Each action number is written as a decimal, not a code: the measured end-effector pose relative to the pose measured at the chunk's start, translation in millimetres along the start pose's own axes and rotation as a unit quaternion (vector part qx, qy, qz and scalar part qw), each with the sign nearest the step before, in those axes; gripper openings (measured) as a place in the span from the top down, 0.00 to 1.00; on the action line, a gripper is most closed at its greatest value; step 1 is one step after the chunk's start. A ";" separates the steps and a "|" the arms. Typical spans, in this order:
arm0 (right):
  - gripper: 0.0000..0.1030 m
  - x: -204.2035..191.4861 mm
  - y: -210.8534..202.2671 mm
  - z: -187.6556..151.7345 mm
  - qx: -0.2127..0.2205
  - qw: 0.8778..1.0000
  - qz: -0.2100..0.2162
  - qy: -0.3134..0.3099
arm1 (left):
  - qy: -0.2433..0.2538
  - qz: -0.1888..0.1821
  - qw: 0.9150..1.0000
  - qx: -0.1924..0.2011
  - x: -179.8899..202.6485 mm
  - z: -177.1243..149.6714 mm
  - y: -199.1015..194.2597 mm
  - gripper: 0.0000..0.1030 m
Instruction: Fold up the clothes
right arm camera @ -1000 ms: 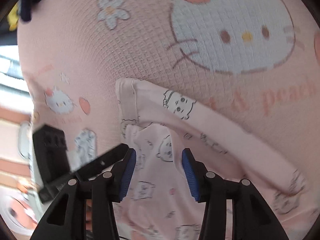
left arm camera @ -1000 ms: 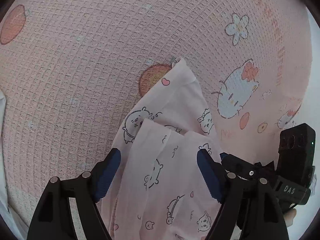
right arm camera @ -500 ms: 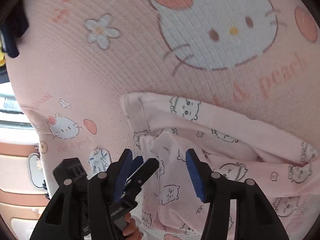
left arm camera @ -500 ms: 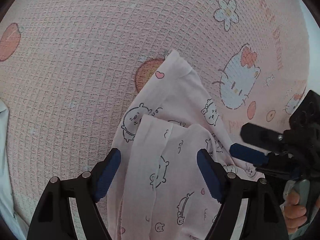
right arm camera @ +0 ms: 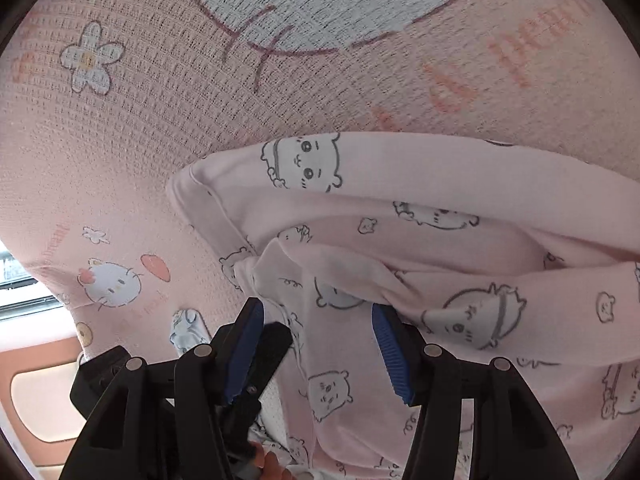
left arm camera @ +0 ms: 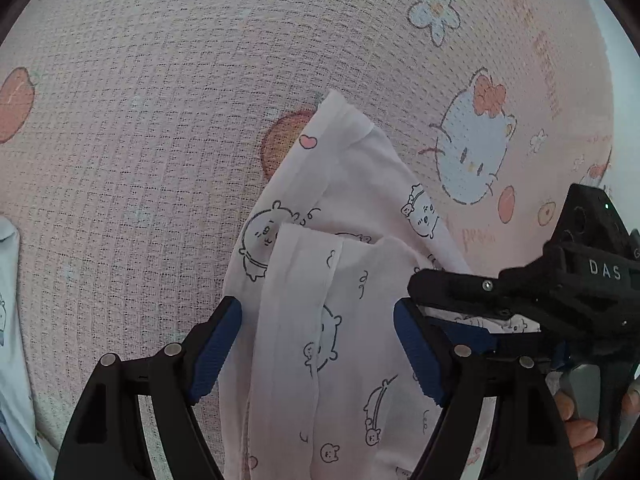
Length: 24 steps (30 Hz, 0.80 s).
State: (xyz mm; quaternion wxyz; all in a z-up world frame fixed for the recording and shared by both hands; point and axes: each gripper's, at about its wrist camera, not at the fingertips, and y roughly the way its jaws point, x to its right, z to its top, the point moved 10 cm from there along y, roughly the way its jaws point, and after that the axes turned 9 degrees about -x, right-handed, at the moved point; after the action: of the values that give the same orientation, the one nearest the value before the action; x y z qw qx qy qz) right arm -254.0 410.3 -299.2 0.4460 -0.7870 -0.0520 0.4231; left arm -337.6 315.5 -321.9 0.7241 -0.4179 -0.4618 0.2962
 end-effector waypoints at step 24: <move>0.92 -54.1 85.4 2.4 0.056 0.988 -0.100 -0.103 | 0.094 0.014 0.995 0.025 31.2 -5.9 14.6 0.77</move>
State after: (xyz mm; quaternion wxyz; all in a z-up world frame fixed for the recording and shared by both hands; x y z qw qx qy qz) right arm -315.4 336.1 -329.9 0.5219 -0.7036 -0.1526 0.4574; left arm -320.4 345.8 -322.9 0.7704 -0.4318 -0.3781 0.2775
